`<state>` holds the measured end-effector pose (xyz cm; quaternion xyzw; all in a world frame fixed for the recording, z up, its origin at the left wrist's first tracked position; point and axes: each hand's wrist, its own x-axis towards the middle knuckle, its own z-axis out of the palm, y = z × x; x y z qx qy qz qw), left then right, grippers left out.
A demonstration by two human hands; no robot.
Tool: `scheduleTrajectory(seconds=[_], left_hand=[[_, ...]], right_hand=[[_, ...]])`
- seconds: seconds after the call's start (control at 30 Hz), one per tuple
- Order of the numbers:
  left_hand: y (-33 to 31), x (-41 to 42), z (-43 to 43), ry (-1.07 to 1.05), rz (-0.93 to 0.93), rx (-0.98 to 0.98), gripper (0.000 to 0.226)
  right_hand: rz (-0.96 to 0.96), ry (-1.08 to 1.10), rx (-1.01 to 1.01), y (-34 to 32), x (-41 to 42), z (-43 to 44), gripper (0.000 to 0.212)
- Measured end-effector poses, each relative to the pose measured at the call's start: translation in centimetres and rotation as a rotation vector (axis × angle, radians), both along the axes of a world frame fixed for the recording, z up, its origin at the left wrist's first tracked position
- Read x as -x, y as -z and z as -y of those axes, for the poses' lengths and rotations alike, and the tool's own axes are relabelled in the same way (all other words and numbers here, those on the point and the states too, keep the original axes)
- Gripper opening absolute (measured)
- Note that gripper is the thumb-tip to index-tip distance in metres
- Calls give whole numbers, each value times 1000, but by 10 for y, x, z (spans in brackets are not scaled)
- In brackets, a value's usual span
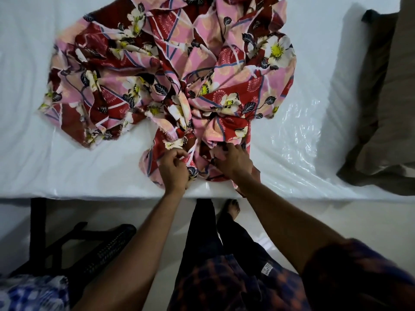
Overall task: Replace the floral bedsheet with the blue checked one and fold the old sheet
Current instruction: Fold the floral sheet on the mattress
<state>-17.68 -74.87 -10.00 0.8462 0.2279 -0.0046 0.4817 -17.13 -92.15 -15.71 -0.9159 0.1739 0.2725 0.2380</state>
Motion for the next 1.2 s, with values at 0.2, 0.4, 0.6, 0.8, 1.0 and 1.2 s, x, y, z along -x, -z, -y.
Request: scheduleTrajectory(seconds=[0.2, 0.4, 0.6, 0.8, 1.0, 1.2], left_hand=[[-4, -1, -10, -59, -88, 26, 44], [3, 9, -14, -143, -64, 82, 31], [6, 26, -15, -180, -99, 142, 32], [0, 35, -20, -161, -119, 141, 34], [-5, 34, -26, -70, -90, 95, 41], [-8, 25, -34, -77, 7, 35, 41]], right_hand=[[137, -31, -289, -13, -11, -22, 13], [-59, -541, -234, -23, 73, -18, 43], [-194, -467, -44, -1, 98, 3, 36], [96, 48, -173, 12, 66, -18, 46], [205, 638, -325, 8, 1, -28, 27], [708, 788, -655, -64, -68, -14, 22]])
